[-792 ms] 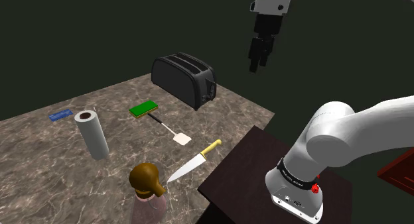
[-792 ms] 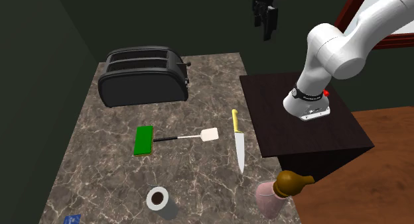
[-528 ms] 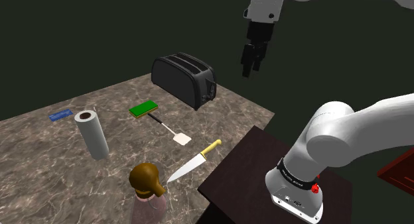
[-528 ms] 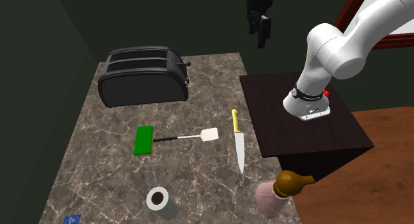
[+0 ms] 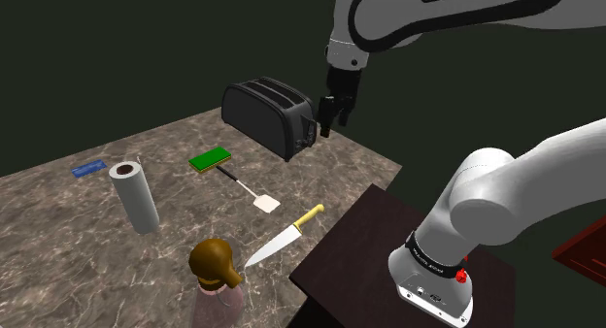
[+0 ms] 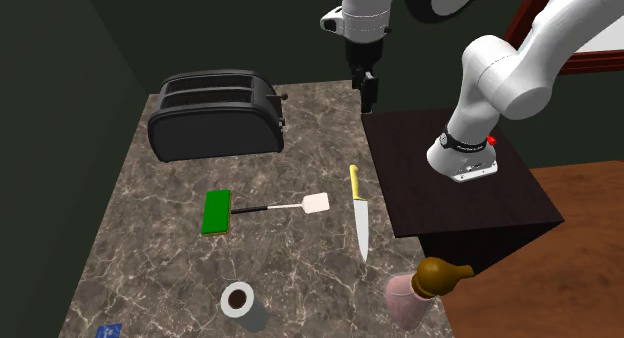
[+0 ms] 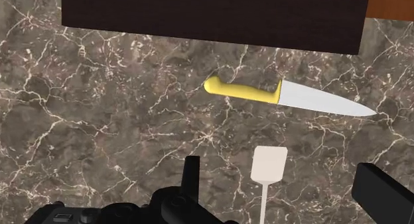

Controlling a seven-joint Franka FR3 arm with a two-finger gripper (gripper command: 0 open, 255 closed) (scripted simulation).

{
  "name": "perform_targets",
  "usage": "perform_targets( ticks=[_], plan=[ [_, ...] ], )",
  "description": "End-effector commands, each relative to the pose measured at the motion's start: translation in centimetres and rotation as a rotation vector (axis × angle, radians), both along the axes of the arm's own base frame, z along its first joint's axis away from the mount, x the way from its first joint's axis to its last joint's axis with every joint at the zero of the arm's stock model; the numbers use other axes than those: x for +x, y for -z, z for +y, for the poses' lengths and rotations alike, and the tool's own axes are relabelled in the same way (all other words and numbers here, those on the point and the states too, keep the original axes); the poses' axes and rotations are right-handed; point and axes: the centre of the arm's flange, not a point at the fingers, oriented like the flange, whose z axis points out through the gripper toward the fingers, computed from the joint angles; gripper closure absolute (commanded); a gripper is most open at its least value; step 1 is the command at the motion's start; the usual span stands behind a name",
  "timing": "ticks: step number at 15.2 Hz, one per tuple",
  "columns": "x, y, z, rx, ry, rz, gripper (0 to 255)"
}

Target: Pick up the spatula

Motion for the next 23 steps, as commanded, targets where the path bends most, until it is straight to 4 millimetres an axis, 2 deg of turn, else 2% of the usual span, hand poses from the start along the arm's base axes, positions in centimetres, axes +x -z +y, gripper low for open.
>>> perform_targets(
  ticks=[1,23],
  plan=[
    [1.5,1.8,1.0,-0.002,0.003,-0.015,0],
    [17.7,22.8,9.7,-0.024,0.027,-0.142,0]
  ],
)
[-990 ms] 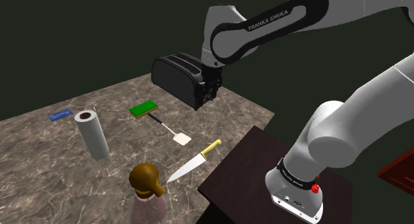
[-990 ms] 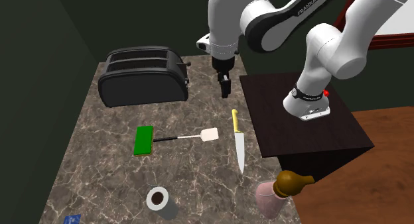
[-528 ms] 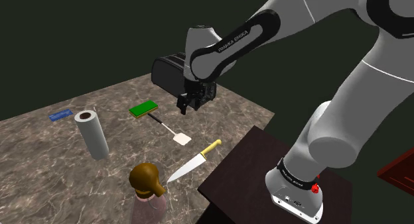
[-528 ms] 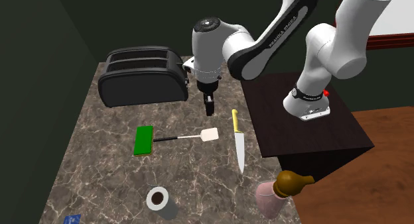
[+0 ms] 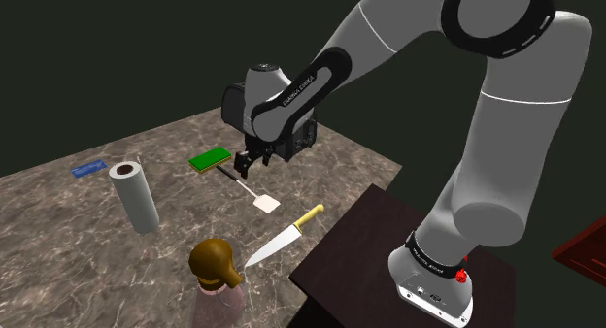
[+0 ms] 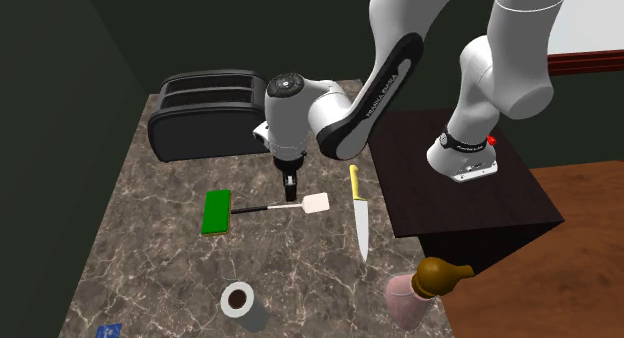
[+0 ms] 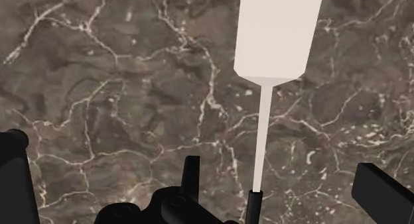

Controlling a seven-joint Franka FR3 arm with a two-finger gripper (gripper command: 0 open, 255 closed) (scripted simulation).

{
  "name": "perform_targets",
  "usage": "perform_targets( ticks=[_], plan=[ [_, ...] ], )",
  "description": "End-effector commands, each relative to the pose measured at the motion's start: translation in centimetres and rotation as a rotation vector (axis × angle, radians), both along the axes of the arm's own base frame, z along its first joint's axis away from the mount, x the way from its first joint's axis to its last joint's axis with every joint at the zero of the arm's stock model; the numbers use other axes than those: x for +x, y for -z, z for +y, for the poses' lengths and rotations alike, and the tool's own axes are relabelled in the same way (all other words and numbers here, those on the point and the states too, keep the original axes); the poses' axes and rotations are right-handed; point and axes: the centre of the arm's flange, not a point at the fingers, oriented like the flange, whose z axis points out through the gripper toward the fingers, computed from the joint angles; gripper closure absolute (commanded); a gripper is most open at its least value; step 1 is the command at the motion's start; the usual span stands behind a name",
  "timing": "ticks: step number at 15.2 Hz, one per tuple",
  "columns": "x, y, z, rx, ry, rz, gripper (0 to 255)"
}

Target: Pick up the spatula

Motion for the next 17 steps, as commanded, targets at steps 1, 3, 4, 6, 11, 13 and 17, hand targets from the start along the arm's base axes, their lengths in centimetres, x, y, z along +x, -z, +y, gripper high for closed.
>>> perform_targets(
  ticks=[1,3,4,6,11,13,17],
  plan=[
    [1.6,1.9,0.7,-0.002,0.003,-0.013,0],
    [3.3,3.7,1.5,-0.004,0.005,-0.024,0],
    [3.3,3.8,1.5,-0.004,0.005,-0.025,0],
    [3.3,4.8,1.5,-0.004,0.005,-0.025,0],
    [3.3,7.8,1.5,-0.004,0.005,-0.025,0],
    [3.3,7.8,1.5,-0.004,0.005,-0.025,0],
    [3.3,7.7,1.5,-0.004,0.005,-0.025,255]
  ],
)
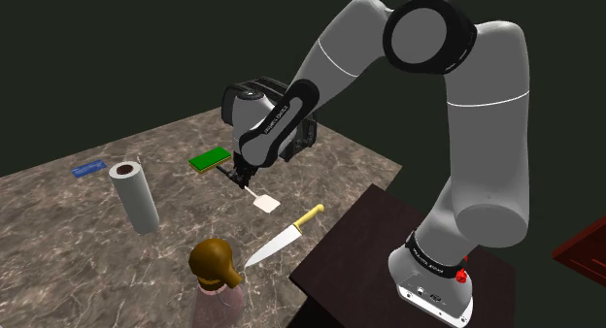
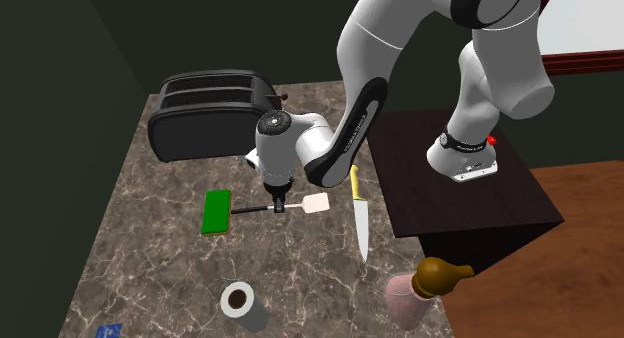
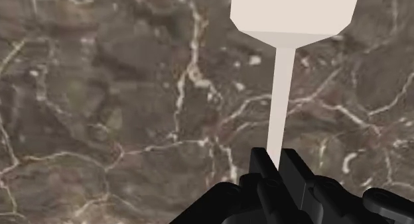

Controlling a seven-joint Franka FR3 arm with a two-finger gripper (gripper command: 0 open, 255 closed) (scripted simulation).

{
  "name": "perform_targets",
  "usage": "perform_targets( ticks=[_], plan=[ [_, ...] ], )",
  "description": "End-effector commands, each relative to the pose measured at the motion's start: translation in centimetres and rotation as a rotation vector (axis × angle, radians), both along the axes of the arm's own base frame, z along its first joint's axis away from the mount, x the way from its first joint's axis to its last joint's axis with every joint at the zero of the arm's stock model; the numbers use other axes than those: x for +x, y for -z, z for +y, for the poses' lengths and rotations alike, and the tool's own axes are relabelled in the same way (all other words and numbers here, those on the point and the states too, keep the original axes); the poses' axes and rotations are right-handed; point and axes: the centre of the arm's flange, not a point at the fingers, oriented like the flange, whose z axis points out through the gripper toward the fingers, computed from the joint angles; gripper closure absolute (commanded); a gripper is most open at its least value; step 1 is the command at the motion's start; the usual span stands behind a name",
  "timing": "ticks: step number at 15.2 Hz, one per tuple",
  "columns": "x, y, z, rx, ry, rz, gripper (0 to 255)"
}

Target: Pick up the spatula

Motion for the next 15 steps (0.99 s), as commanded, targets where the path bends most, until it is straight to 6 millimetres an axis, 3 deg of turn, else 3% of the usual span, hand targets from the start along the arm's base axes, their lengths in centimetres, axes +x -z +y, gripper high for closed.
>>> perform_targets(
  ticks=[1,6,15],
  plan=[
    [0.0,0.0,0.0,0.000,0.000,0.000,255],
    [0.0,0.1,0.0,0.000,0.000,0.000,255],
    [0.0,-4.7,0.0,0.000,0.000,0.000,255]
  ],
)
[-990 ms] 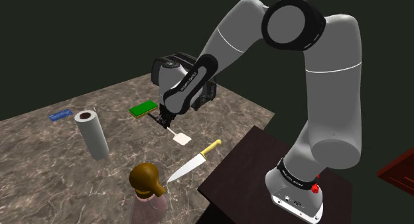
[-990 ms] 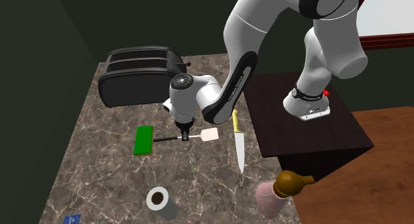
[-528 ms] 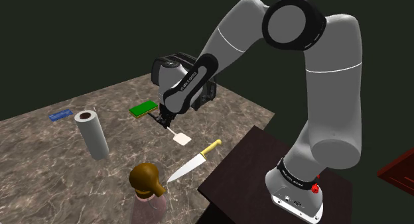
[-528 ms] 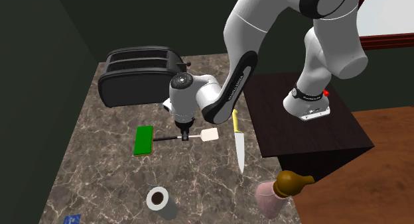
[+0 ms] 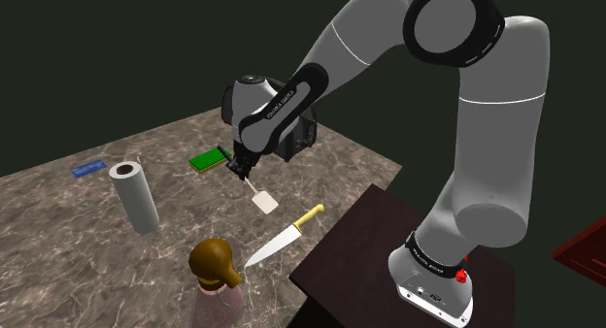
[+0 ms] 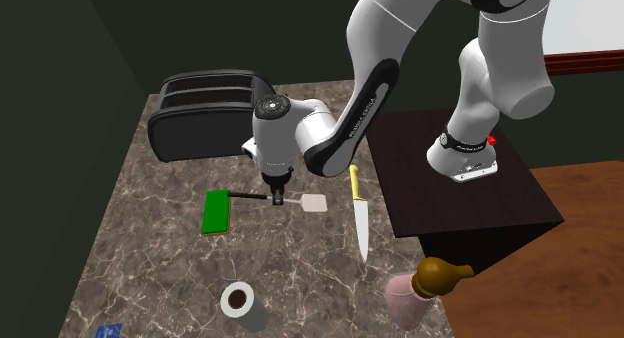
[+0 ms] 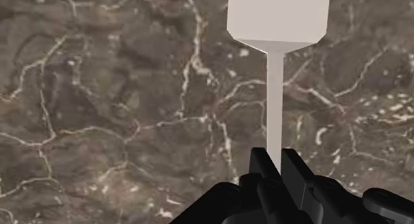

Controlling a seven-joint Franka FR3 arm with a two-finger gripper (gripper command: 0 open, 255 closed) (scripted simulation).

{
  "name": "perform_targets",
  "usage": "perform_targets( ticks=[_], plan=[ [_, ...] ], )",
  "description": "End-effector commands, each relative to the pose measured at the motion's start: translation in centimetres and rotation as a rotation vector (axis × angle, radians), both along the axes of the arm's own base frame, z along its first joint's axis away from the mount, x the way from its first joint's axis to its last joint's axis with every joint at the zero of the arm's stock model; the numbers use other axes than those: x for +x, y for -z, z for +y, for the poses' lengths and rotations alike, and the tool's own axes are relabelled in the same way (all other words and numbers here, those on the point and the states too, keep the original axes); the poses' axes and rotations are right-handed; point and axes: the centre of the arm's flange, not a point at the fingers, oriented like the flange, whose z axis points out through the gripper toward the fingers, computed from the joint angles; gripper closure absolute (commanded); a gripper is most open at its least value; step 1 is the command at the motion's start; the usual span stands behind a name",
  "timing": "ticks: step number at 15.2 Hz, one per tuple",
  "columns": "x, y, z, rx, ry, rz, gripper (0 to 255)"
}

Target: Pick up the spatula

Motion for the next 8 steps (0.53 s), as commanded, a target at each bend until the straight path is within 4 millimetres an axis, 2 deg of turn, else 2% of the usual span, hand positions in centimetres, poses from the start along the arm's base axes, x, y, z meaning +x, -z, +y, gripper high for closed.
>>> perform_targets(
  ticks=[1,6,8],
  plan=[
    [0.1,-1.0,0.0,0.000,0.000,0.000,255],
    [0.1,-3.7,0.0,0.000,0.000,0.000,255],
    [0.1,-3.8,0.0,0.000,0.000,0.000,255]
  ],
)
